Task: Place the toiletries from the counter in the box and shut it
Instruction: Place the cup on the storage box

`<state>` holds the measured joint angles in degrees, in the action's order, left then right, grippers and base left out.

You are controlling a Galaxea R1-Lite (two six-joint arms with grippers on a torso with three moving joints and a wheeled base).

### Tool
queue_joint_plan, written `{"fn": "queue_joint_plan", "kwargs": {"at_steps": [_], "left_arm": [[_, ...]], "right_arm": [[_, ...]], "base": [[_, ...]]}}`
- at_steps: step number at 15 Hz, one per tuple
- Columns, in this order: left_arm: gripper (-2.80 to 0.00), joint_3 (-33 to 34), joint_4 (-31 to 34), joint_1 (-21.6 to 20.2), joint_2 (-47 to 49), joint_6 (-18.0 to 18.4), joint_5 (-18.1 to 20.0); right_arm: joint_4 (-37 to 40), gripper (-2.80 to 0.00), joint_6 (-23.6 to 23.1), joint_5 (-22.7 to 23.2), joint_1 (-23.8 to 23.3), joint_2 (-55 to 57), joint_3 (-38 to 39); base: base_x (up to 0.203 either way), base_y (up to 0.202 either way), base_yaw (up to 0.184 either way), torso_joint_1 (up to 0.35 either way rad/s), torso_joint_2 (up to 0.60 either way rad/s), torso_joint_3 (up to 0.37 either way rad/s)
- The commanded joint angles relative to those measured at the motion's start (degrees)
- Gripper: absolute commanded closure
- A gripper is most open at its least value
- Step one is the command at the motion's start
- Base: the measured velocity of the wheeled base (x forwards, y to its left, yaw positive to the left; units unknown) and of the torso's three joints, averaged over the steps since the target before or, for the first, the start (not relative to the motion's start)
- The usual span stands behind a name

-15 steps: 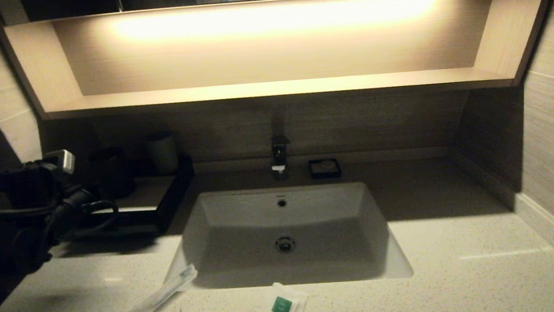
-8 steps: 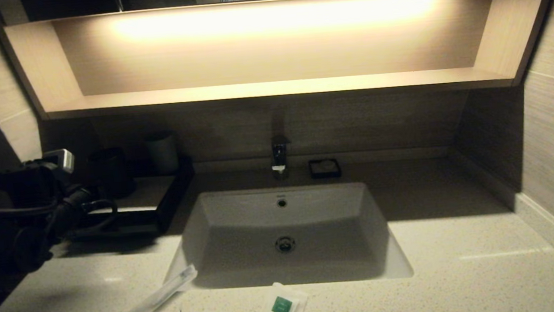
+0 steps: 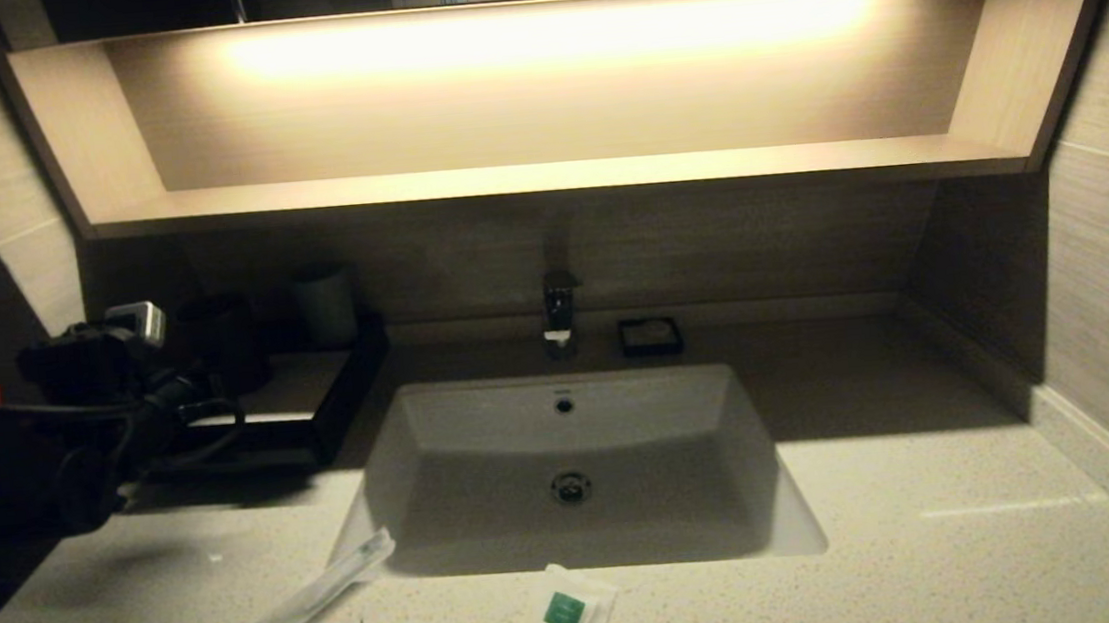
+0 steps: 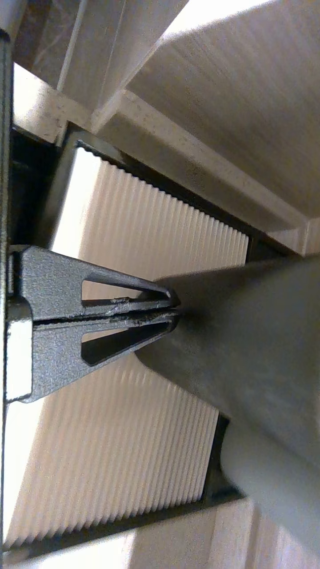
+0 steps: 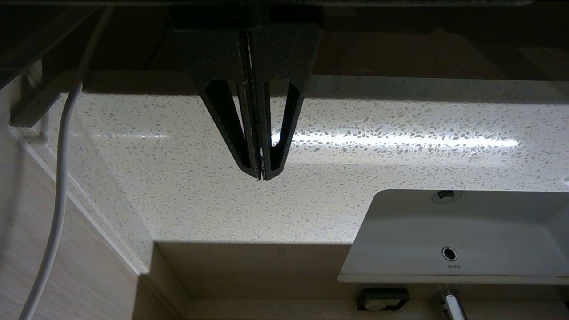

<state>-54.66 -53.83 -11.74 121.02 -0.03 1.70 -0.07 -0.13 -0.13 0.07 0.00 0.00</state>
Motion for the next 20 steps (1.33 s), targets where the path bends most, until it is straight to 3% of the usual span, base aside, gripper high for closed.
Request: {"fn": "queue_joint_plan", "kwargs": {"at_steps": [1,20], "left_arm": [[0.00,-2.2,-0.2,-0.1,2.4,0.1,-0.6],[0.00,-13.8,0.3,0.1,11.5,0.0,-0.9]], "right_arm": [[0.0,0.00,0.0,0.0,0.0,0.0,0.1],[0.0,0.00,0.0,0.0,0.0,0.0,0.1]], "base": [[0.000,0.000,0.000,0.000,0.00,0.000],[0.000,0.000,0.000,0.000,0.00,0.000]]}}
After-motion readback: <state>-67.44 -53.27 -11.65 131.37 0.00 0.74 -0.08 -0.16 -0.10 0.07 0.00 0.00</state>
